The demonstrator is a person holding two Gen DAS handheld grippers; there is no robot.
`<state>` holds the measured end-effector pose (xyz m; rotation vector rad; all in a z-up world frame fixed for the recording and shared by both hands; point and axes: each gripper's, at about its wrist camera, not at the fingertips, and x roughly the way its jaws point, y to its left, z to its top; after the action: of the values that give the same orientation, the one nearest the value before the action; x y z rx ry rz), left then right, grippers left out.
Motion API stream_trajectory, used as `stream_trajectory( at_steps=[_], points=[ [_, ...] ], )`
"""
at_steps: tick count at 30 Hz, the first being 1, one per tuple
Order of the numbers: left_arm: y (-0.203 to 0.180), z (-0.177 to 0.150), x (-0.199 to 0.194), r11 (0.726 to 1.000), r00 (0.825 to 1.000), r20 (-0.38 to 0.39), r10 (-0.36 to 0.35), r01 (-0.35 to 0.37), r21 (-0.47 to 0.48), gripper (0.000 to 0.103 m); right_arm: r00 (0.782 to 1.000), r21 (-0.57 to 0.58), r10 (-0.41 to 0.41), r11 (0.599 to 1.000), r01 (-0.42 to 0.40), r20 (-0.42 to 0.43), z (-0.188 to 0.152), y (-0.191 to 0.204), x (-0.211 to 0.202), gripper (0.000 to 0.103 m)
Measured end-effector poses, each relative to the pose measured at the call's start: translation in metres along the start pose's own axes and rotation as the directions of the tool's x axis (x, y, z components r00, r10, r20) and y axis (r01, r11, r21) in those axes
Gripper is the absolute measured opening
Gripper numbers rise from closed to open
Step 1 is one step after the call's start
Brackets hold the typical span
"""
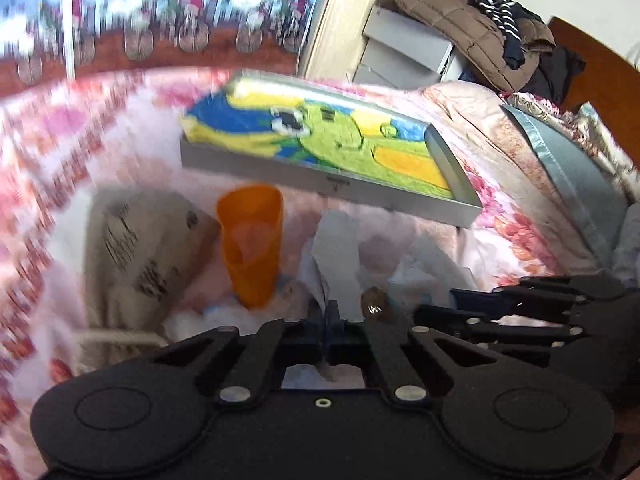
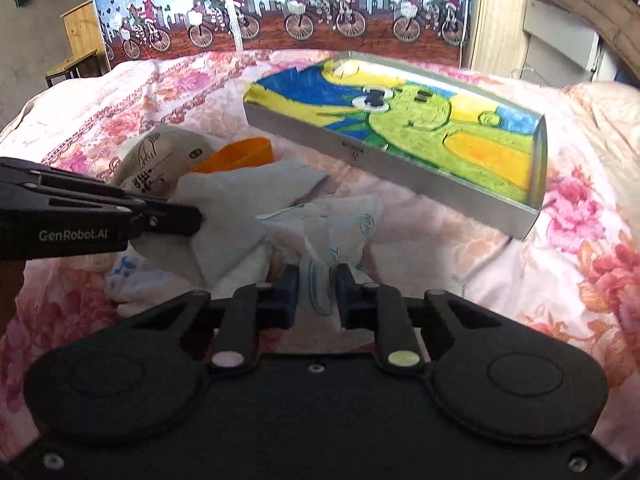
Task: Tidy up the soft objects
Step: 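Carry both cloths into the frog-painting tray and open both tools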
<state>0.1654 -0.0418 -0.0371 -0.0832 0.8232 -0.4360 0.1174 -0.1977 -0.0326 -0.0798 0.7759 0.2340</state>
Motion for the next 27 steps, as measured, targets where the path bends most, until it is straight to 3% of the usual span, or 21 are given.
stream_trajectory(
  at_steps=[7, 12, 16, 22, 27],
  points=[
    [-0.019, 0.007, -0.028, 0.988, 0.985, 0.157, 0.072, -0.092, 0.125, 0.0, 0.996, -0.011, -0.013, 1.0, 0.014, 0.086, 0.01, -0.007, -0.02, 0.011],
    [-0.031, 0.018, -0.045, 0.983, 0.962, 0.266, 0.064, -0.107, 0.15, 0.0, 0.981, 0.024, -0.044, 0.999, 0.04, 0.191, 0.025, -0.026, -0.037, 0.011],
    [-0.037, 0.05, -0.041, 0.987, 0.949, 0.313, 0.037, -0.083, 0.135, 0.0, 0.963, 0.091, -0.087, 0.994, 0.066, 0.254, 0.044, -0.056, -0.033, 0.011],
    [-0.043, 0.12, 0.006, 0.99, 0.923, 0.385, 0.02, -0.073, 0.123, 0.0, 0.945, 0.185, -0.12, 0.981, 0.065, 0.305, 0.085, -0.1, 0.01, 0.011],
    [-0.037, 0.16, 0.071, 0.986, 0.92, 0.379, 0.098, -0.141, 0.087, 0.0, 0.948, 0.27, -0.099, 0.963, 0.015, 0.303, 0.109, -0.125, 0.057, 0.011]
  ],
)
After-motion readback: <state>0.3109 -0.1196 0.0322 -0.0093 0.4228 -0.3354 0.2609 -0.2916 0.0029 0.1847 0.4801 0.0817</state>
